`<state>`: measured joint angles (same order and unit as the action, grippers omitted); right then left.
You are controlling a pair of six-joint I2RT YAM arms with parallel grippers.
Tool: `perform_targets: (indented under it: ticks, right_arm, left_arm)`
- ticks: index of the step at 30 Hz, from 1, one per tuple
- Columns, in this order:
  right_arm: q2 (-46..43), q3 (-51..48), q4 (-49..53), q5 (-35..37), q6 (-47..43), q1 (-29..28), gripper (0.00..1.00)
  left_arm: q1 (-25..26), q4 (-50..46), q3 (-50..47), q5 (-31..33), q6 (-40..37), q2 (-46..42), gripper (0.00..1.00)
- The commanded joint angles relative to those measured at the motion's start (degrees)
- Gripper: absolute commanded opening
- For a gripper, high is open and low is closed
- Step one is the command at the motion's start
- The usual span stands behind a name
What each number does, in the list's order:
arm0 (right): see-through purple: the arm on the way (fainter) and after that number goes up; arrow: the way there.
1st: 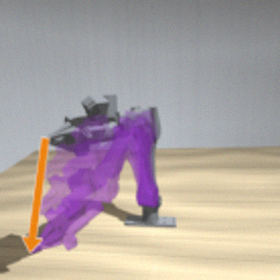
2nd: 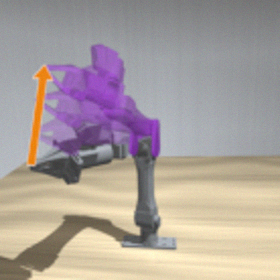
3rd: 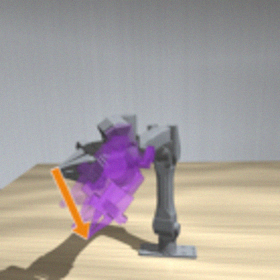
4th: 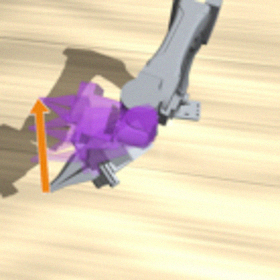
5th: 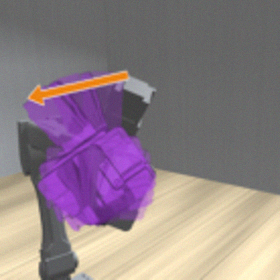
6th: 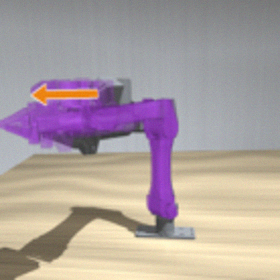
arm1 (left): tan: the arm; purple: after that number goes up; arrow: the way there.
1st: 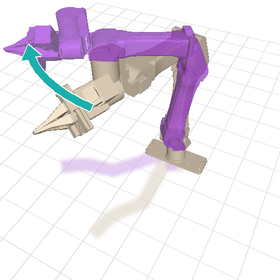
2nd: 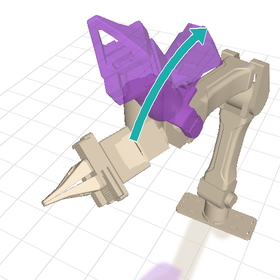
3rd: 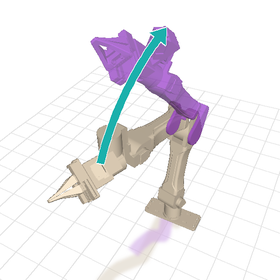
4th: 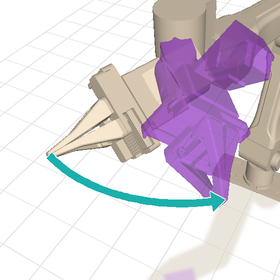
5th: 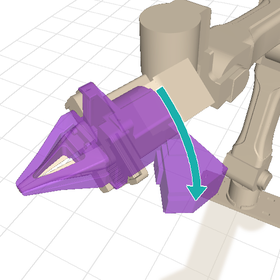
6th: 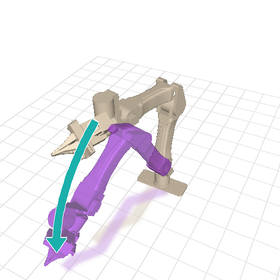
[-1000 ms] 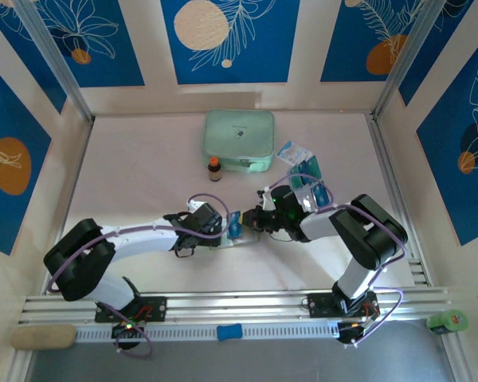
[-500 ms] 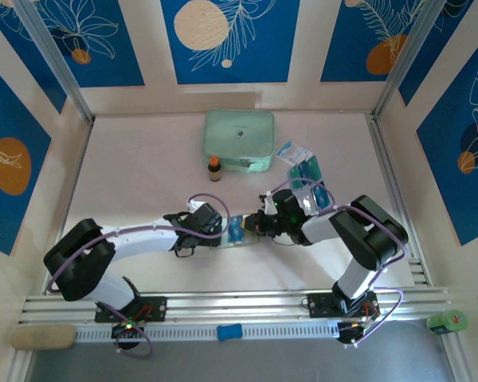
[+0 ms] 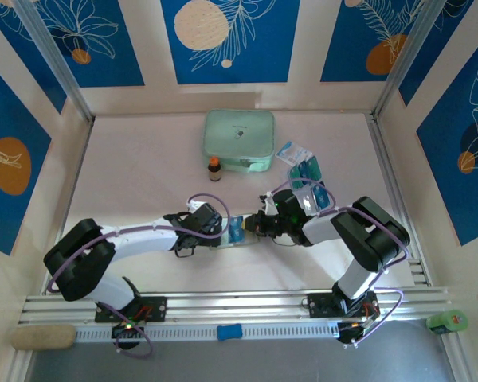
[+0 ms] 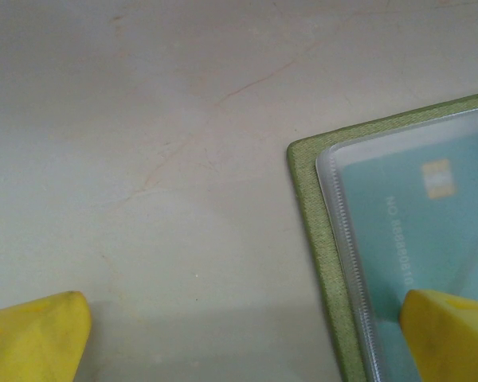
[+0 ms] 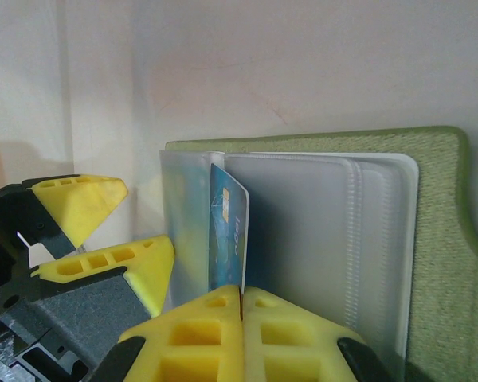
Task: Put the credit cards into the card holder
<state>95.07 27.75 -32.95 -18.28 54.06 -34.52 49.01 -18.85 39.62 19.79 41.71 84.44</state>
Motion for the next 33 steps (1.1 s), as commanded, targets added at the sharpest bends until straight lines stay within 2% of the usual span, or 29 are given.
perform_targets:
  ticks: [1, 21, 27, 30, 33]
  right_arm:
    - [0.57, 0.55, 2.67, -1.13, -0.96, -0.54, 0.0]
    - [4.9, 4.09, 4.42, -3.29, -1.24, -1.68, 0.0]
    - [7.34, 8.96, 11.89, -4.71, -3.63, -2.9, 0.0]
    - [7.9, 12.67, 19.51, -5.71, -7.08, -3.36, 0.19]
    - [5.45, 14.4, 25.99, -5.1, -10.34, -3.03, 0.3]
  left_arm:
    - [-0.5, -2.25, -1.25, 1.3, 0.39, 0.1, 1.0]
    - [-0.5, -2.03, -1.17, 1.07, 0.39, 0.12, 1.0]
    - [-0.48, -1.98, -0.75, 0.87, 0.3, 0.02, 1.0]
    - [-0.49, -2.3, -0.11, 0.86, 0.3, -0.63, 1.0]
    - [-0.45, -3.18, 0.92, 1.07, 0.12, -2.14, 1.0]
